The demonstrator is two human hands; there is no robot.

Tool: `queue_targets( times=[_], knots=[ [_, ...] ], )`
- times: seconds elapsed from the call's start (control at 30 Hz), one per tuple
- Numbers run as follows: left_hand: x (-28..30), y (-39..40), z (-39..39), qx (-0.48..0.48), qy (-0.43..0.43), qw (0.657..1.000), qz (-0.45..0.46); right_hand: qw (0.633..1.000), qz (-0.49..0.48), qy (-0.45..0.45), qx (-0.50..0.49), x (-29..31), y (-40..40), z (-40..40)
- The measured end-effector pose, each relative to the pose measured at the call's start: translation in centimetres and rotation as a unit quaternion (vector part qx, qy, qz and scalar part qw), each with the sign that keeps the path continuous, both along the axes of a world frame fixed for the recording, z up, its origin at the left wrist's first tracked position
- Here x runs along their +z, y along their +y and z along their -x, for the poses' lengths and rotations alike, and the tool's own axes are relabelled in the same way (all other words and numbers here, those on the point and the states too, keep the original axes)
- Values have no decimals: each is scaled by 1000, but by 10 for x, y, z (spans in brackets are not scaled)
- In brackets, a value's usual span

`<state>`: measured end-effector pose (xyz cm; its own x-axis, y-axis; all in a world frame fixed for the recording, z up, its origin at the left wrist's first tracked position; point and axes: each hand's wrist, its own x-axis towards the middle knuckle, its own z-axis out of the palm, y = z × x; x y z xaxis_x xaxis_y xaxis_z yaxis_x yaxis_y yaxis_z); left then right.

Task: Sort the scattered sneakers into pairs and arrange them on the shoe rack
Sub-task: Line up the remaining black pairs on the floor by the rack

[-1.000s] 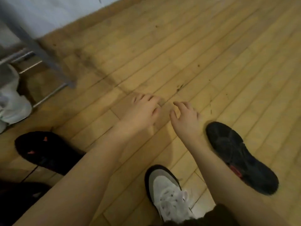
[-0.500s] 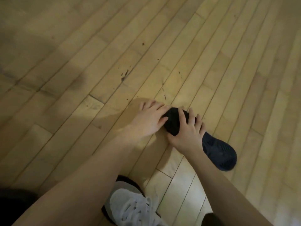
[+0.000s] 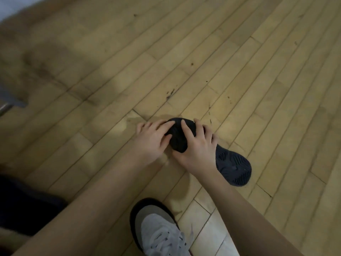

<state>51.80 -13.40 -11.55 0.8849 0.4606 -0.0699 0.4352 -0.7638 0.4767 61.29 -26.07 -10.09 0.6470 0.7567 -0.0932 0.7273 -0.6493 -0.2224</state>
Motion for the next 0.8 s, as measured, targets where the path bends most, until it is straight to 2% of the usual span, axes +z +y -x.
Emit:
queue_targets(
  times=[0.17,0.3,0.5,0.63,0.73,0.8],
  knots=[
    [20,41,82,111,-17,993,-35,990,-37,12,135,13,66,52],
    [31,59,162,197,8,980,-31,969,-66,20,239,18,110,112],
    [46,66,263,288,-15,956,-55,934,-91,60,341,25,150,198],
    [47,67,295,362,-72,928,-58,916,-112,111,369,22,163,230],
    [39,73,296,364,-51,929,-45,903,-80,152,394,13,169,234],
    [29,76,292,388,-41,921,-1,896,-64,139,417,9,172,234]
  ],
)
